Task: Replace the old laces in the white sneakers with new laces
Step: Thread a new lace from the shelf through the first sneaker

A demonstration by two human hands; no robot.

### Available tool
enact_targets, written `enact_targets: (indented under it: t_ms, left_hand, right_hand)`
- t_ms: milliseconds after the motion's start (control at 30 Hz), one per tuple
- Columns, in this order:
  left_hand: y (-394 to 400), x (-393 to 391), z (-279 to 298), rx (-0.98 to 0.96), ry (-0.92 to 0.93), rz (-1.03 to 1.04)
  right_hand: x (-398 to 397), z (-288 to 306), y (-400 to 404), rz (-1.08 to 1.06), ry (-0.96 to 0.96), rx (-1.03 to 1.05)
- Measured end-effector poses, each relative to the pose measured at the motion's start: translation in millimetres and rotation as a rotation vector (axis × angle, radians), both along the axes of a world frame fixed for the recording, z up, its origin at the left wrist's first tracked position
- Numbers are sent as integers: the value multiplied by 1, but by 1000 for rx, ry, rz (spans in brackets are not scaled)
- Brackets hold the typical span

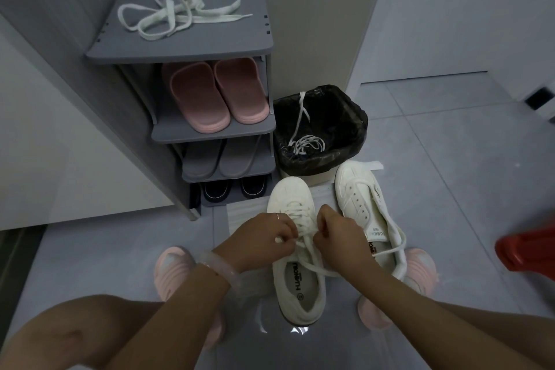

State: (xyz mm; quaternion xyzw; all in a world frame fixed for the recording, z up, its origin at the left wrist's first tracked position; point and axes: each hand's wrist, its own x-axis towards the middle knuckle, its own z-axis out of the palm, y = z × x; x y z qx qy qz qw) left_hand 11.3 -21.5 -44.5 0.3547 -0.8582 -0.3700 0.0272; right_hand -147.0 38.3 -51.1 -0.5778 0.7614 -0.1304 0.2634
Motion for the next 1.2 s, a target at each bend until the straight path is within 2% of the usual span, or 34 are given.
enact_targets:
  t_ms: [133, 300, 467, 700, 900, 1067, 1200]
  left_hand:
    - [0, 0, -1, 22, -33, -25]
    - [0, -3, 2, -4, -52, -13]
    - [-1, 2, 3, 18, -34, 63]
    - [-2, 1, 7, 180, -68, 69]
    - [0, 2, 10, 255, -50, 86]
    - [1, 0, 23, 331, 33, 78]
    - [-2, 1, 42, 510, 118, 36]
  right_hand:
    - [-10, 2, -3, 67, -143, 65]
    - [-17, 2, 2, -50, -339, 99]
    - [-14, 5, 1, -41, -231, 57]
    - [-14, 16, 2, 163, -148, -84]
    - [-8, 4, 4, 375, -23, -52]
    - [-11, -4, 2, 342, -64, -8]
    - [-9, -5, 0, 306, -86, 17]
